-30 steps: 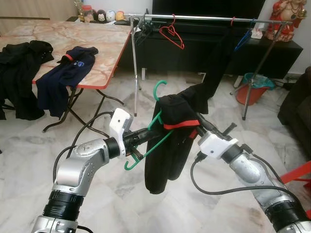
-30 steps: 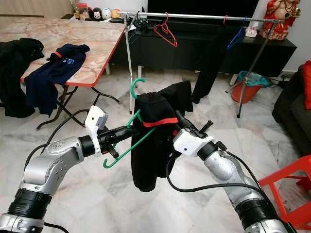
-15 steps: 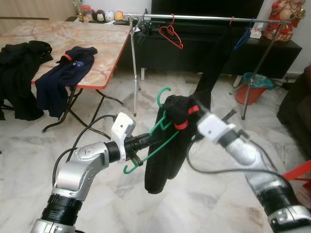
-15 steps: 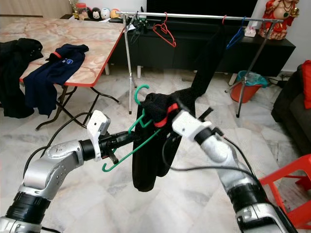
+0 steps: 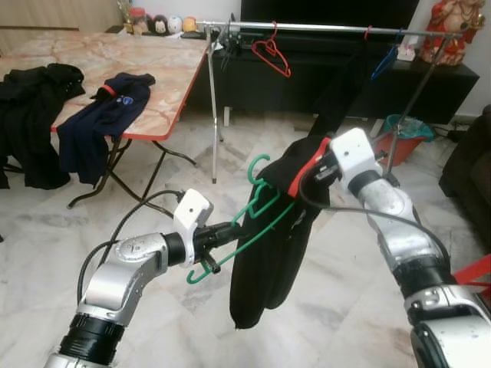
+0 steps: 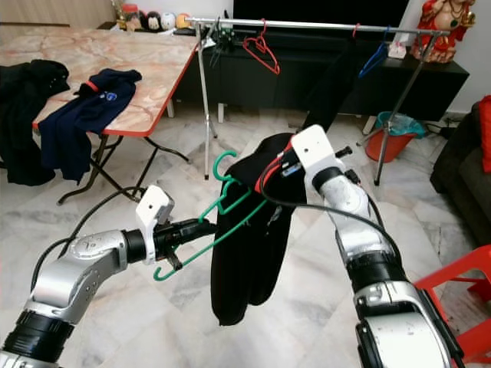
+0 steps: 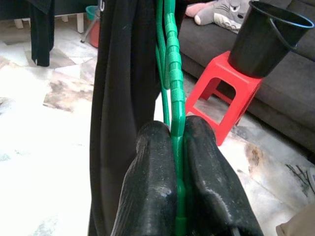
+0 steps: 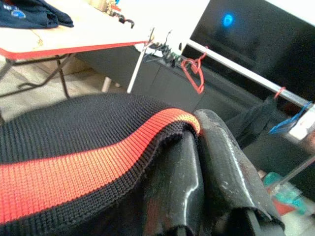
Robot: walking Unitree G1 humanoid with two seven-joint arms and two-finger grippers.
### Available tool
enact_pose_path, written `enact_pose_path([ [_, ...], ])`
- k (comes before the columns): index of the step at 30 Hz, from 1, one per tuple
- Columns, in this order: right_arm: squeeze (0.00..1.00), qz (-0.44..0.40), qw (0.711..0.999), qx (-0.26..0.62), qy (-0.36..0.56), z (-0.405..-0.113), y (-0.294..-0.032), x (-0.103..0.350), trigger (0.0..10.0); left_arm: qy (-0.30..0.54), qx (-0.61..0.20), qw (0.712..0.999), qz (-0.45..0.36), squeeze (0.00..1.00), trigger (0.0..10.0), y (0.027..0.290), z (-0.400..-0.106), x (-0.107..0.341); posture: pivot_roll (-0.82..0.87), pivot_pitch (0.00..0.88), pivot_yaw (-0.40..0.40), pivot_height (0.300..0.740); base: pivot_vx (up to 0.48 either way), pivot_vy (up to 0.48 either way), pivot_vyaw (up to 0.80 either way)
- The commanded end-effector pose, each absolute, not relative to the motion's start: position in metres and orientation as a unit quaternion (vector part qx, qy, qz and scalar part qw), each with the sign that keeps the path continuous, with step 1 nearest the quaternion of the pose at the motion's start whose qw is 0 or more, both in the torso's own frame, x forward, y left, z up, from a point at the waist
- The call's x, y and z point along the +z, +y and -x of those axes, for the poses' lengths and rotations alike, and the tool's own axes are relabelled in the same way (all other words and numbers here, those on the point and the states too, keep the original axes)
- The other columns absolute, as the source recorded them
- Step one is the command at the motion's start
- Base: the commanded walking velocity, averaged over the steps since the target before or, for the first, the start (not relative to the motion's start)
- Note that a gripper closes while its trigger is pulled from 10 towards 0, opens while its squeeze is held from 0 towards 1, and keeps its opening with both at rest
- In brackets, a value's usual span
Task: Hang hanger
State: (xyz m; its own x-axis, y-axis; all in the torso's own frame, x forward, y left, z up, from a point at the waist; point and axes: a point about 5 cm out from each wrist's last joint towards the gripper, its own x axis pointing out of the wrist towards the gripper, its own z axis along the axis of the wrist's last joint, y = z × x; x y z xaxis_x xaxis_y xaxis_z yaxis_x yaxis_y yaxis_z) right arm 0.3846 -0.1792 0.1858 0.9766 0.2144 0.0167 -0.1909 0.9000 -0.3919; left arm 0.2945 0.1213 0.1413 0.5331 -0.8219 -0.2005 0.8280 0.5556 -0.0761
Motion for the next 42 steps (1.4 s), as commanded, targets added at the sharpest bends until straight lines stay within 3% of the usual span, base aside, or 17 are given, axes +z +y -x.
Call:
enact_pose_path([
  [1, 0.0, 0.164, 0.981, 0.1, -0.024, -0.389, -0.181, 0.193, 10.0, 0.089, -0.483, 0.87, -0.038, 0.0, 10.0, 0.118, -0.292, 0.147, 0.13, 0.0, -0.044, 0.74, 0.0, 0.0, 0.0],
  [25, 0.0, 0.095, 0.991, 0.096, -0.002, -0.41, -0.156, 0.222, 10.0, 0.119, -0.498, 0.85, -0.127, 0.0, 10.0, 0.122, -0.286, 0.14, 0.13, 0.0, -0.046, 0.74, 0.0, 0.0, 0.0],
  [27, 0.0, 0.099, 0.991, 0.086, 0.005, -0.411, -0.158, 0.221, 10.0, 0.139, -0.498, 0.84, -0.164, 0.0, 10.0, 0.129, -0.282, 0.138, 0.14, 0.0, -0.047, 0.74, 0.0, 0.0, 0.0],
  [35, 0.0, 0.11, 0.991, 0.073, 0.027, -0.412, -0.159, 0.212, 10.0, 0.165, -0.529, 0.81, -0.19, 0.0, 10.0, 0.134, -0.269, 0.142, 0.14, 0.0, -0.05, 0.74, 0.0, 0.0, 0.0],
  [42, 0.0, 0.099, 0.991, 0.089, 0.028, -0.411, -0.147, 0.21, 10.0, 0.133, -0.487, 0.841, -0.194, 0.0, 10.0, 0.129, -0.283, 0.146, 0.14, 0.0, -0.046, 0.74, 0.0, 0.0, 0.0],
])
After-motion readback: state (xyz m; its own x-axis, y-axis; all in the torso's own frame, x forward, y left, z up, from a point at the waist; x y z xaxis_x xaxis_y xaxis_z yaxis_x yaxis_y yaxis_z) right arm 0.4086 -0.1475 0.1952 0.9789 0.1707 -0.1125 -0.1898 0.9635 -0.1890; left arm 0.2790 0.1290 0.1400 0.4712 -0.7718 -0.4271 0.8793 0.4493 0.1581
